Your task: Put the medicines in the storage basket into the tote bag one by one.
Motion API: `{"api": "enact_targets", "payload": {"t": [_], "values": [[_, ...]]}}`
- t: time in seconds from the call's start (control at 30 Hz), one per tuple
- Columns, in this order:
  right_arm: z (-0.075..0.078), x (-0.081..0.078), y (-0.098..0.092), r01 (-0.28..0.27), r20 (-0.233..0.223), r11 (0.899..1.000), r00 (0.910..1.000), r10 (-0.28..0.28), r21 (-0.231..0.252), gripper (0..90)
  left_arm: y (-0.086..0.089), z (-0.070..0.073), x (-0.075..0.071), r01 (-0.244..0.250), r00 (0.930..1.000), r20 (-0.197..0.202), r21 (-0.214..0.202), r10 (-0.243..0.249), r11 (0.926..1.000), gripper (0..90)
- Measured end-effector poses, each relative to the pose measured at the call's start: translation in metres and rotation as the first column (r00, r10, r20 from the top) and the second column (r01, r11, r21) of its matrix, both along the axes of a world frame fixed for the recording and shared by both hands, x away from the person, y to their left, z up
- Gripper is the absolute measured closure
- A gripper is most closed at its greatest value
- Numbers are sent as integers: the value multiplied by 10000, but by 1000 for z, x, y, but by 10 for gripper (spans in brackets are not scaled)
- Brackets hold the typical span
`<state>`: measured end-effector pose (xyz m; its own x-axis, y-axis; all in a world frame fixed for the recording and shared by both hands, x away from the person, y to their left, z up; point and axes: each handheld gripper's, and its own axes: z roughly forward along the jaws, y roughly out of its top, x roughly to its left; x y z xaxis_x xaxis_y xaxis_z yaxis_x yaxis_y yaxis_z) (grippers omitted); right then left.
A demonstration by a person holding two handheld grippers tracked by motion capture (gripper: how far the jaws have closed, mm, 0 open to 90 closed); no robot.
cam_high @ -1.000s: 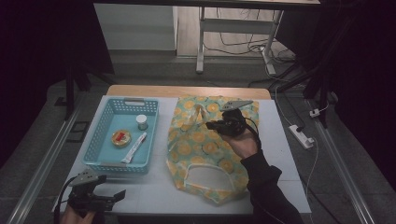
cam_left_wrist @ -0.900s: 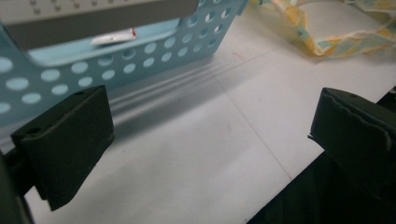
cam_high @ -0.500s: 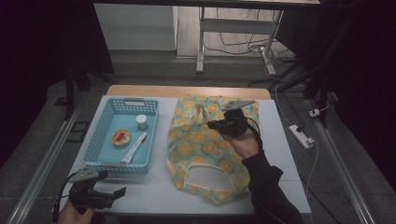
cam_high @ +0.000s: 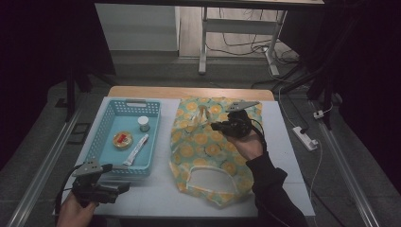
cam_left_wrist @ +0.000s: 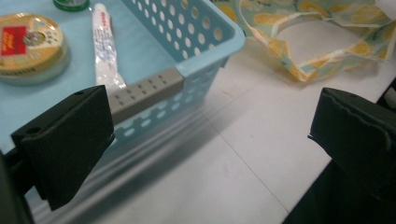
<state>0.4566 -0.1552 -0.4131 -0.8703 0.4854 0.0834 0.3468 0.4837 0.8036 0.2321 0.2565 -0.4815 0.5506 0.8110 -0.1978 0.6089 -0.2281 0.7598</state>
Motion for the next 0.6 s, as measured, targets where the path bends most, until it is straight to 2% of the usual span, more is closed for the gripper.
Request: {"api": "enact_targets", "payload": {"t": [0.17, 0.33, 0.47, 0.6], "values": [[0, 0, 1, -13, 14, 10000, 10000, 13, -25, 898, 2, 3, 12, -84, 10000, 23, 104, 84, 9999, 0], [0, 0, 0, 24, 10, 10000, 10000, -24, -34, 898, 5, 5, 26, -398, 9992, 88, 192, 397, 9990, 0], [1, 1, -1, 8, 31, 10000, 10000, -8, -18, 898, 9, 7, 36, -575, 9983, 126, 47, 574, 9983, 0], [1, 1, -1, 21, 41, 10000, 10000, -21, -1, 898, 10, 11, 46, -651, 9978, 165, 286, 646, 9975, 0]]}}
